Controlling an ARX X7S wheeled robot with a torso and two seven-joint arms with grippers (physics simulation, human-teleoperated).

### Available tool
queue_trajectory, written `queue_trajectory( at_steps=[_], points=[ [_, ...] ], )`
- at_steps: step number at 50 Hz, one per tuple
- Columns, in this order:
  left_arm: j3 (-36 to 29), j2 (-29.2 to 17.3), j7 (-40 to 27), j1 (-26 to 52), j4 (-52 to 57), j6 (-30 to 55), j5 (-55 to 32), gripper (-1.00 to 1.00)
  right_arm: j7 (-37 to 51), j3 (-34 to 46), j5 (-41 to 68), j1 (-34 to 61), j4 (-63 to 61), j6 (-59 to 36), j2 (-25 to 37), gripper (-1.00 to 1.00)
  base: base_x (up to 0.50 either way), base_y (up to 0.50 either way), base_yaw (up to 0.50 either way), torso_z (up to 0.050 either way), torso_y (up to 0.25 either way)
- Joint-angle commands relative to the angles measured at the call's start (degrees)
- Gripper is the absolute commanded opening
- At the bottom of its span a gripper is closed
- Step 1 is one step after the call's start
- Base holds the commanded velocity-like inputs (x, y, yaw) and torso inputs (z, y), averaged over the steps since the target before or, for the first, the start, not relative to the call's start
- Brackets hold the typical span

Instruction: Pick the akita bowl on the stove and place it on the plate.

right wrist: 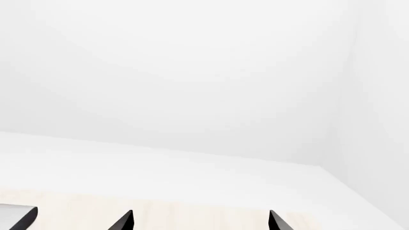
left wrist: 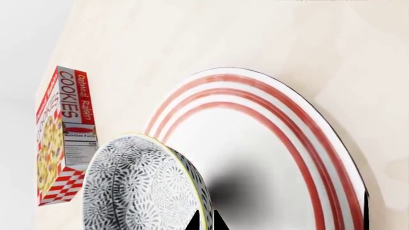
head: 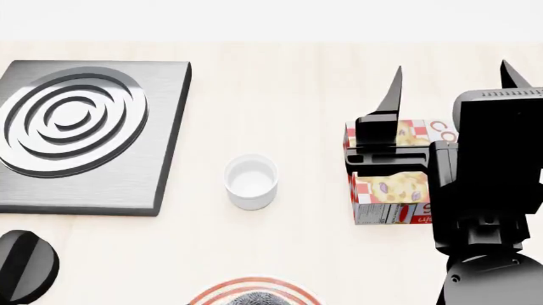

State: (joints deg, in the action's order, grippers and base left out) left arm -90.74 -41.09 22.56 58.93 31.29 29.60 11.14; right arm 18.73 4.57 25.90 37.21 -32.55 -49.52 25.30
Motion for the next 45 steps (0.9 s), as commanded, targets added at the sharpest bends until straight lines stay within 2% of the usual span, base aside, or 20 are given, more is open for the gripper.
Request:
queue_trajectory(
  at_steps=[1, 3, 4, 20, 45],
  points=[
    [0.4, 0.4, -0.6, -0.2, 0.4, 0.5, 0.6, -1.00, 0.1, 0.0, 0.2, 0.0, 0.0, 0.0, 0.1, 1.00, 0.00, 0.00, 0.00, 0.000, 0.000],
    [0.4, 0.4, -0.6, -0.2, 0.5, 0.3, 0.7, -1.00, 0.0, 0.2, 0.0, -0.1, 0.4, 0.6, 0.1, 1.00, 0.00, 0.00, 0.00, 0.000, 0.000],
    [0.4, 0.4, -0.6, -0.2, 0.6, 0.4, 0.8, 1.00, 0.0, 0.2, 0.0, -0.1, 0.4, 0.6, 0.1, 1.00, 0.00, 0.00, 0.00, 0.000, 0.000],
    [0.5, 0.8, -1.8, -0.8, 0.1, -0.4, 1.2, 1.00, 0.1, 0.3, 0.1, -0.2, 0.6, 0.8, 0.2, 1.00, 0.00, 0.00, 0.00, 0.001, 0.000],
    [4.5, 3.7, -5.3, -2.7, 2.0, 0.5, -2.0, 1.00, 0.7, 0.3, 0.9, 0.0, -0.1, -0.2, 0.4, 1.00, 0.00, 0.00, 0.00, 0.000, 0.000]
  ],
)
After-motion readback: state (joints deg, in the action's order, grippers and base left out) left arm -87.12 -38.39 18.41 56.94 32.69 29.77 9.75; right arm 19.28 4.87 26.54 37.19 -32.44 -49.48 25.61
